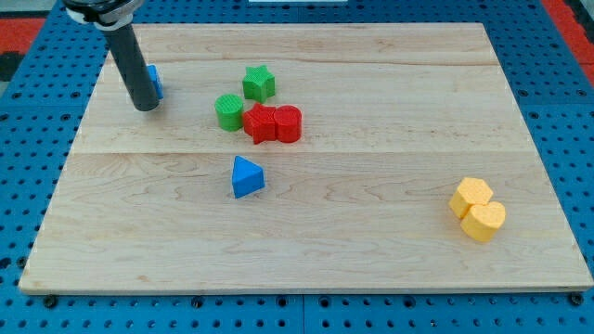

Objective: Move the blue cube to the top left of the board

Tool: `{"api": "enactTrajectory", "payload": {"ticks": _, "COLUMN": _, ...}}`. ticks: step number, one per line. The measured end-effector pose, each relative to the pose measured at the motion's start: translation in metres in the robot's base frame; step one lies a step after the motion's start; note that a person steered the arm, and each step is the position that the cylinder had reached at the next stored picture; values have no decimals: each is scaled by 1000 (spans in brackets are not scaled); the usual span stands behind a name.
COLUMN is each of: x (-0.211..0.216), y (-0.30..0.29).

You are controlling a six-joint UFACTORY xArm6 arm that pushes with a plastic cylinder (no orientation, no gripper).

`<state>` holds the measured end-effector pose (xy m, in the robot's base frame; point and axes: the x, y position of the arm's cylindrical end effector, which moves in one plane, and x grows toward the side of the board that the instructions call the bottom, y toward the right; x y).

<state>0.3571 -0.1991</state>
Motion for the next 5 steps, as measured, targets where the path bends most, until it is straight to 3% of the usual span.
{"api": "enactTrajectory", "payload": {"ticks": 2, "x": -67, "y": -2}}
{"api": "enactTrajectory", "payload": {"ticks": 3, "x": -50, "y": 22}}
{"api": "enactTrajectory", "payload": {"ticks": 4, "x": -22, "y": 1}}
{"api": "enactTrajectory", "payload": {"ticks": 5, "x": -76, "y": -36}}
